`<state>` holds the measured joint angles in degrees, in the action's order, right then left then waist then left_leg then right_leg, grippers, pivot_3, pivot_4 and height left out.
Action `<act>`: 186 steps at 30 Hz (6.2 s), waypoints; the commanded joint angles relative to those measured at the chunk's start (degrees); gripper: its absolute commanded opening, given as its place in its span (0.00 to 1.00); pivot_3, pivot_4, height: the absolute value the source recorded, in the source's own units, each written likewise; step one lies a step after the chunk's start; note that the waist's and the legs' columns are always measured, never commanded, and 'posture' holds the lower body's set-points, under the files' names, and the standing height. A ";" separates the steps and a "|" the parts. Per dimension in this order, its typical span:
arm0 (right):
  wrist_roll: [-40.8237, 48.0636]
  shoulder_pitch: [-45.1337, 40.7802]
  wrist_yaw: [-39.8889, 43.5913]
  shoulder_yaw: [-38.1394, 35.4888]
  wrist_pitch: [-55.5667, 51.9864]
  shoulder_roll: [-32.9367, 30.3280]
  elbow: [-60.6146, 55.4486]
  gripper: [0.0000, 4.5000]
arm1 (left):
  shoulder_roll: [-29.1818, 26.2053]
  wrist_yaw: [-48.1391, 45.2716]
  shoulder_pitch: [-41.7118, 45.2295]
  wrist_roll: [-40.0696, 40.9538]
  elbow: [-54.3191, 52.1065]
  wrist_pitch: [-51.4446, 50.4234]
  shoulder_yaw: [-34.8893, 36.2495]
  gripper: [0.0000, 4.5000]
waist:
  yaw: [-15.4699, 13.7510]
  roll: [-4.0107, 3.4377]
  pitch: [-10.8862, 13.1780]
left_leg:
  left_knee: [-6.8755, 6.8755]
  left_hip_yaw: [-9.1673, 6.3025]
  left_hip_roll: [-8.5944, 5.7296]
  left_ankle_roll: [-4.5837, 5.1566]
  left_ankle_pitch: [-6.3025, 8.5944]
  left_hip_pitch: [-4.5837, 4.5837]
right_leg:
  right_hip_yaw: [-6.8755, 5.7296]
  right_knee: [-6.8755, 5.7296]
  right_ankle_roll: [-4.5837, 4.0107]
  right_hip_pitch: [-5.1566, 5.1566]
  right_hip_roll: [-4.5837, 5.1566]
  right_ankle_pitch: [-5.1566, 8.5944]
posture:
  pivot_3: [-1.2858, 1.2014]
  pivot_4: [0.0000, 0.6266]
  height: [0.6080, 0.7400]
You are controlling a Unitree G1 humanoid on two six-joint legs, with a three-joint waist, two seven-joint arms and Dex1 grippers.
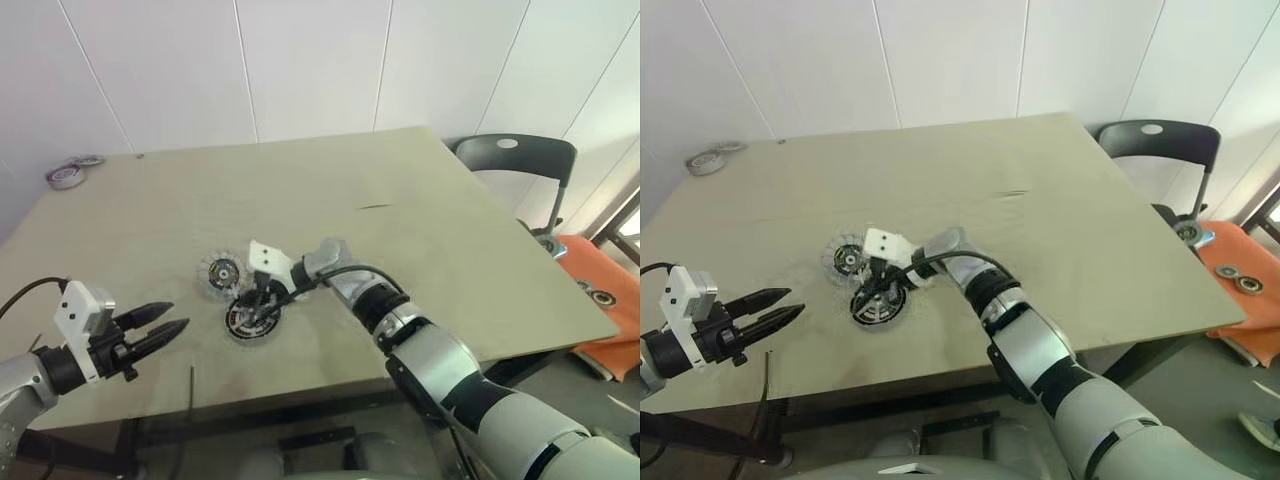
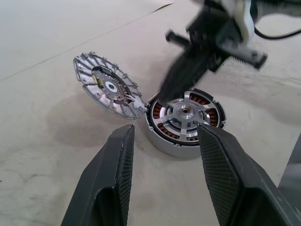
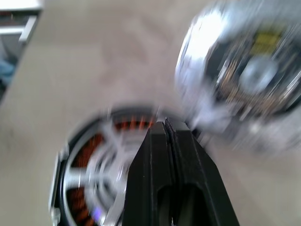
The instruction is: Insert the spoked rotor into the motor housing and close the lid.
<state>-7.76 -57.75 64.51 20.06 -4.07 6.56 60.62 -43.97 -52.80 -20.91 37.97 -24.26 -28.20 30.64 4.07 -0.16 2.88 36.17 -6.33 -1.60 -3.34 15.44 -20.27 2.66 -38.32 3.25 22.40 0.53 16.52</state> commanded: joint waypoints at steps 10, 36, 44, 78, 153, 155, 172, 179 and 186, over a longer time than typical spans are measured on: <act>2.55 -2.20 1.72 -2.81 0.41 0.26 0.57 0.01 | -1.25 -0.43 3.93 -0.83 1.78 0.67 -0.26 0.50 | -0.03 -0.01 0.00 | -0.01 -0.01 0.01 0.00 0.00 0.29 | -0.01 -0.01 0.00 -0.28 -0.02 0.01 | 0.52 0.00 1.00; 3.95 -3.74 4.67 -3.81 -0.81 -1.25 -0.64 0.01 | -0.25 0.30 6.33 -2.33 3.15 1.60 -2.01 0.50 | -0.01 -0.02 0.00 | 0.00 -0.02 0.02 0.00 0.00 0.09 | -0.01 0.03 0.00 -0.10 -0.02 0.00 | 0.52 0.00 1.00; 8.15 -6.02 5.68 -7.56 -4.06 -2.21 -7.26 0.01 | 1.60 2.06 6.48 -3.21 2.98 2.80 -2.28 0.50 | -0.02 0.00 -0.01 | -0.10 -0.04 0.04 0.00 0.00 -0.04 | -0.01 0.08 0.00 0.06 -0.01 0.00 | 0.52 0.00 1.00; -3.13 -10.68 10.09 5.47 47.76 -17.37 -10.50 0.42 | 2.08 2.97 6.40 -5.47 6.02 6.52 0.10 0.50 | 0.65 0.04 -0.03 | -0.16 0.01 0.15 0.01 0.00 0.01 | -0.01 0.10 0.01 0.04 -0.11 0.00 | 0.52 0.00 1.00; -39.24 -17.19 -27.84 28.55 71.49 -11.47 11.36 0.42 | 5.71 7.99 2.00 -4.43 0.80 7.09 -0.51 0.50 | -0.08 0.20 -0.12 | -0.06 -0.01 0.04 -0.05 -0.03 0.13 | 0.02 -0.02 -0.13 -0.09 -0.03 0.06 | 0.52 0.00 1.00; -39.36 -17.16 -27.96 28.72 71.40 -11.43 11.37 0.42 | 5.75 8.16 1.88 -4.37 0.68 7.07 -0.47 0.50 | -0.08 0.20 -0.12 | -0.06 -0.01 0.04 -0.05 -0.03 0.13 | 0.02 -0.02 -0.13 -0.08 -0.03 0.06 | 0.52 0.00 1.00; -38.70 -18.50 -29.58 27.58 71.07 -9.44 10.64 0.02 | 5.62 8.26 3.12 -4.63 1.59 7.38 -1.22 0.50 | 0.08 0.23 -0.14 | -0.09 -0.01 0.09 -0.05 -0.03 0.21 | 0.03 -0.06 -0.15 -0.10 -0.08 0.08 | 0.52 0.00 1.00; -29.77 -19.84 -15.56 21.65 65.73 -7.13 12.73 0.02 | 5.59 8.10 4.19 -4.94 2.35 7.37 -1.83 0.50 | -0.02 0.23 -0.12 | -0.10 -0.01 0.09 -0.05 -0.03 0.16 | 0.02 -0.06 -0.14 -0.06 -0.08 0.07 | 0.52 0.00 1.00; -18.72 -18.96 13.11 13.34 41.47 -5.31 11.09 0.02 | 5.76 7.90 5.77 -5.40 3.27 7.56 -3.23 0.50 | -0.36 0.07 -0.02 | -0.03 -0.11 0.03 -0.04 -0.03 0.16 | -0.10 0.00 -0.12 -0.19 -0.02 0.06 | 0.52 0.00 1.00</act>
<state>-28.92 -74.76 74.32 35.60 42.13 1.31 73.92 -38.03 -44.88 -16.18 32.98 -20.54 -21.88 27.59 3.70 -0.10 2.86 36.14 -6.45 -1.58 -3.39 15.41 -20.11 2.57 -38.32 3.14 22.21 0.52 16.59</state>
